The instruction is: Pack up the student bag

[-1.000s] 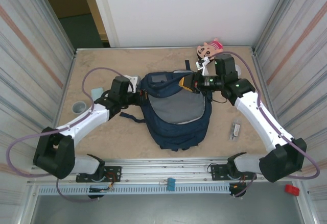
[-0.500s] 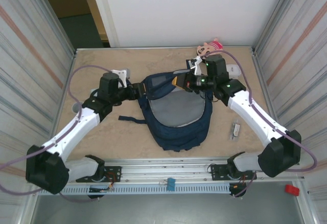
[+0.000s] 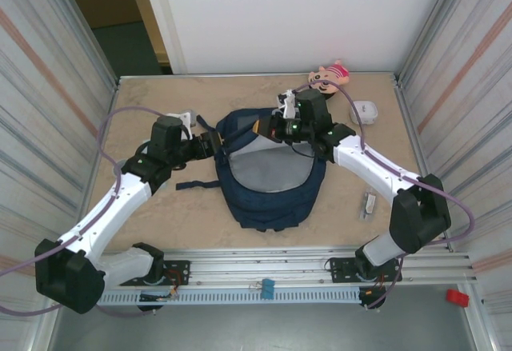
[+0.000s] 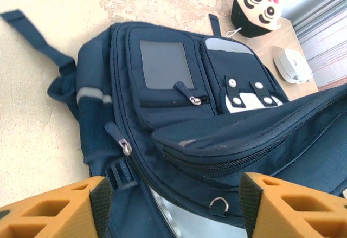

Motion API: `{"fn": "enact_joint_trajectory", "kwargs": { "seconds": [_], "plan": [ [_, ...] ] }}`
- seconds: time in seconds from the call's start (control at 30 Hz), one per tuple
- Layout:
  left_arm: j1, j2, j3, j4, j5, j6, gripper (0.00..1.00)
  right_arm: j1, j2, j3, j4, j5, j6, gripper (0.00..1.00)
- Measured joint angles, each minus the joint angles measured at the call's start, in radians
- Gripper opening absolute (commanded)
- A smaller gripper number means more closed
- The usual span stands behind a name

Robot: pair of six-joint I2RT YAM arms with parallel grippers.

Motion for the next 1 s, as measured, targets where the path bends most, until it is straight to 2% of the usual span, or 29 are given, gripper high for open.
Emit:
{"fn": "enact_joint_trajectory", "kwargs": {
  "seconds": [0.17, 0.33, 0.57, 0.73, 0.83, 1.0],
  "plan": [
    [0.000, 0.003, 0.000, 0.000, 0.009, -0.027, 0.65, 0.015, -0.055, -0.038, -0.042, 0.023, -0.003, 0.45],
    [0.000, 0.023, 0.000, 0.000, 0.026, -0.050, 0.65, 0.018, -0.141, -0.071, -0.202, 0.036, 0.002, 0.62],
    [-0.003, 0.095, 0.033, -0.027, 0.070, -0.091, 0.64, 0.026, -0.278, -0.079, -0.575, 0.130, -0.026, 0.68],
    [-0.027, 0.140, 0.053, -0.032, 0.093, -0.104, 0.64, -0.019, -0.325, 0.040, -0.859, 0.262, -0.102, 0.69],
    [-0.041, 0.163, 0.057, -0.031, 0.106, -0.115, 0.64, -0.079, -0.321, 0.089, -0.909, 0.308, -0.155, 0.69],
    [-0.059, 0.193, 0.059, -0.028, 0.114, -0.121, 0.66, -0.169, -0.240, 0.084, -0.877, 0.302, -0.211, 0.69]
  ]
}}
